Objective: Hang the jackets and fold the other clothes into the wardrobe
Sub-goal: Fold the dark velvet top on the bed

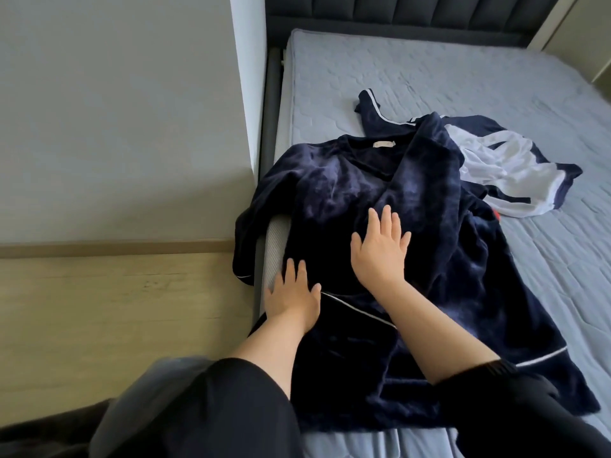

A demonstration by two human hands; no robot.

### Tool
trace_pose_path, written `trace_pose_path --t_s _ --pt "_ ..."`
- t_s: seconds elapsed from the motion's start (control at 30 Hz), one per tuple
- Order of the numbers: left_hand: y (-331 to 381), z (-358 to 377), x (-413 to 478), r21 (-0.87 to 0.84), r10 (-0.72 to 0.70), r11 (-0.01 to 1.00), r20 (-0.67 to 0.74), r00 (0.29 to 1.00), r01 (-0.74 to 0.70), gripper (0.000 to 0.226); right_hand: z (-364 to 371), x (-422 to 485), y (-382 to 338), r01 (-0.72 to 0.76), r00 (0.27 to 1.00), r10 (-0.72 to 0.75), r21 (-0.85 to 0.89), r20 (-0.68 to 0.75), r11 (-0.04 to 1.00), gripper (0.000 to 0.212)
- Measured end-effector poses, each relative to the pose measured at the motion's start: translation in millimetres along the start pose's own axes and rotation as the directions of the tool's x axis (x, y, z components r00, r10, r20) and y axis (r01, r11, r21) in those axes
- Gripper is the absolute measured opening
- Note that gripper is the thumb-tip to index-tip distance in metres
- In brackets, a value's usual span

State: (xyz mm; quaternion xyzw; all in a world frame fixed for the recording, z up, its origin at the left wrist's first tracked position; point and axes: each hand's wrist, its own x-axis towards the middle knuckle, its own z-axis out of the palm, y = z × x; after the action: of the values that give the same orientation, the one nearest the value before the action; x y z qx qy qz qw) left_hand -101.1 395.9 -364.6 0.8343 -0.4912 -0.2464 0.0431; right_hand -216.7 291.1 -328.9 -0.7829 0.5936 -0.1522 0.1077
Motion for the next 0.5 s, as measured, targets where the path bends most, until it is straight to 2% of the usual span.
trace_pose_path --t_s 0.1,0.17,0.23,0.3,0.37,0.43,0.47,0.5 --pt "3 1 9 -0.102 -0.076 0.993 -0.109 0.991 0.065 0.054 22 28 -6 -0.099 0.987 0.105 -0.052 0.125 0.994 0.066" --pt "9 -4 18 -0.174 -0.122 0.981 -0.233 0.965 0.082 0.044 42 32 -5 -0.102 0.975 0.124 -0.127 0.185 0.987 0.069" --pt "16 -16 29 -0.433 -0.244 0.897 -0.311 0.919 0.092 0.036 56 32 -2 -0.085 0.972 0.12 -0.177 0.202 0.981 0.07" --pt "18 -30 47 -0.754 -0.408 0.651 -0.252 0.878 0.087 0.03 64 34 0 -0.073 0.972 0.112 -0.188 0.205 0.979 0.07" --pt "17 -45 73 -0.956 -0.488 0.282 -0.074 0.87 0.077 0.025 67 37 3 -0.057 0.972 0.099 -0.193 0.212 0.98 0.07" --pt "15 -53 97 -0.99 -0.433 -0.125 0.112 0.894 0.064 0.022 70 37 5 -0.04 0.97 0.087 -0.203 0.228 0.978 0.07" --pt "14 -55 106 -0.96 -0.377 -0.274 0.168 0.911 0.063 0.025 71 38 6 -0.033 0.968 0.083 -0.206 0.238 0.978 0.07" --pt "14 -57 114 -0.923 -0.32 -0.379 0.196 0.927 0.064 0.031 72 39 7 -0.029 0.965 0.081 -0.205 0.249 0.978 0.07"
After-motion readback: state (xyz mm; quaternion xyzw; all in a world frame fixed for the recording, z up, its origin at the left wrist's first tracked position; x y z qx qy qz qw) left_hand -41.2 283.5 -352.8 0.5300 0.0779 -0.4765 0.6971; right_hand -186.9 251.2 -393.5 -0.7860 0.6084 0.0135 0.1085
